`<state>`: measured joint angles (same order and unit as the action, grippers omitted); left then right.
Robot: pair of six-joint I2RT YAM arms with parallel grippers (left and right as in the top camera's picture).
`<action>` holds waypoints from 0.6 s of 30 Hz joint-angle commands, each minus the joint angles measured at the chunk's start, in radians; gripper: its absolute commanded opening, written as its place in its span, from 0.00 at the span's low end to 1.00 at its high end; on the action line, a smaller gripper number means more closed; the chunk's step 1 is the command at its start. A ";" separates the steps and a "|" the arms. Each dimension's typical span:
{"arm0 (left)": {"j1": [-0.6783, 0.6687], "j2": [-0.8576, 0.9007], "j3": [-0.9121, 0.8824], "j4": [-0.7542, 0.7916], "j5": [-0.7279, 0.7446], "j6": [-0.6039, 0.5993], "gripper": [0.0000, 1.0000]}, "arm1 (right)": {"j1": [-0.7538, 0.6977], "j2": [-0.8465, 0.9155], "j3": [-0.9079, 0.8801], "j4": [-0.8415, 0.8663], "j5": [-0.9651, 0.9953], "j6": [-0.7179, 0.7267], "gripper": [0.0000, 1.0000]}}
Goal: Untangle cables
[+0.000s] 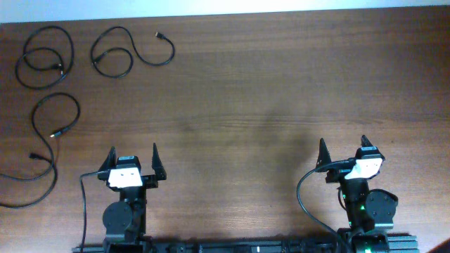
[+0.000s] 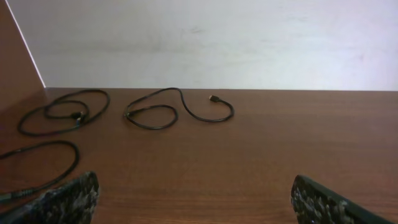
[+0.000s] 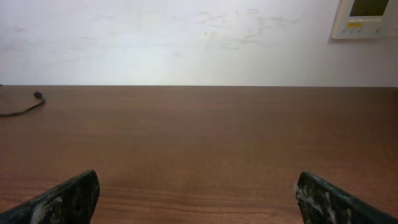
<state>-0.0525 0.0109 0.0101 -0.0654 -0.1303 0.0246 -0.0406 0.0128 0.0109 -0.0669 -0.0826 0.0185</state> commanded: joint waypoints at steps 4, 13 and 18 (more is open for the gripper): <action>-0.004 -0.006 -0.001 -0.012 0.012 0.033 0.99 | -0.006 -0.005 -0.005 -0.007 0.005 0.000 0.98; -0.004 -0.006 -0.001 -0.011 -0.001 -0.026 0.99 | -0.006 -0.005 -0.005 -0.007 0.005 0.000 0.98; -0.004 -0.006 -0.001 -0.008 0.002 -0.009 0.99 | -0.006 -0.005 -0.005 -0.007 0.005 0.000 0.98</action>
<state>-0.0525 0.0109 0.0101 -0.0669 -0.1242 0.0082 -0.0406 0.0128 0.0109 -0.0669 -0.0826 0.0185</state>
